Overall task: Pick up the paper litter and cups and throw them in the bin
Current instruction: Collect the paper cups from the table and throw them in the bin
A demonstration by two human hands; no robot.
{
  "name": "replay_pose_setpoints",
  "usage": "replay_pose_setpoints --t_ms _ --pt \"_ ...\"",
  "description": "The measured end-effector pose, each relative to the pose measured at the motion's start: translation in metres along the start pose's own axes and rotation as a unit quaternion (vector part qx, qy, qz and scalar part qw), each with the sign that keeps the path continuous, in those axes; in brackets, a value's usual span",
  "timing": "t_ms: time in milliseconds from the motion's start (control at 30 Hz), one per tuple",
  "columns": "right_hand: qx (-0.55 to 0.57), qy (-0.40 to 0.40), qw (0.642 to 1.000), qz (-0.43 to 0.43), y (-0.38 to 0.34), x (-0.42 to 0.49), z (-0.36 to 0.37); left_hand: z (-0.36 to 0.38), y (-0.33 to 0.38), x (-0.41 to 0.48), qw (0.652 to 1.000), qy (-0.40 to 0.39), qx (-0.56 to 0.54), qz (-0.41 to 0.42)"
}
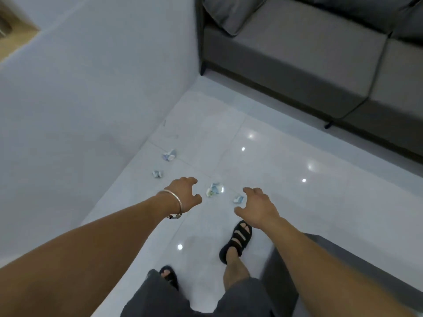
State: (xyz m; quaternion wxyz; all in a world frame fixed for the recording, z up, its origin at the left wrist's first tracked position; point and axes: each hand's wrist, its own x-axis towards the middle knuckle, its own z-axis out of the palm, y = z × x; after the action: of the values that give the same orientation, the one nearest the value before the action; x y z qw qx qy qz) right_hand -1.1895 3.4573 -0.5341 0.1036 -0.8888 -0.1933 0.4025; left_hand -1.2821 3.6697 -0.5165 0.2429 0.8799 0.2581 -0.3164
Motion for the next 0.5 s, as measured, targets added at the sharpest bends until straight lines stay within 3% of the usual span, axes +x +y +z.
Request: replay_pose_setpoints --t_ms 200,367,500 --pt "-0.009 -0.036 0.999 0.026 0.059 0.132 0.048 0.069 -0.006 0.127 0.994 -0.015 -0.077 -0.073" --pt "-0.023 -0.057 0.996 0.057 0.11 0.241 0.138 0.175 -0.037 0.234 0.978 -0.018 -0.165 -0.127" --pt "-0.078 -0.076 0.992 0.061 0.148 0.316 0.218 0.272 -0.06 0.298 0.974 -0.043 -0.175 -0.137"
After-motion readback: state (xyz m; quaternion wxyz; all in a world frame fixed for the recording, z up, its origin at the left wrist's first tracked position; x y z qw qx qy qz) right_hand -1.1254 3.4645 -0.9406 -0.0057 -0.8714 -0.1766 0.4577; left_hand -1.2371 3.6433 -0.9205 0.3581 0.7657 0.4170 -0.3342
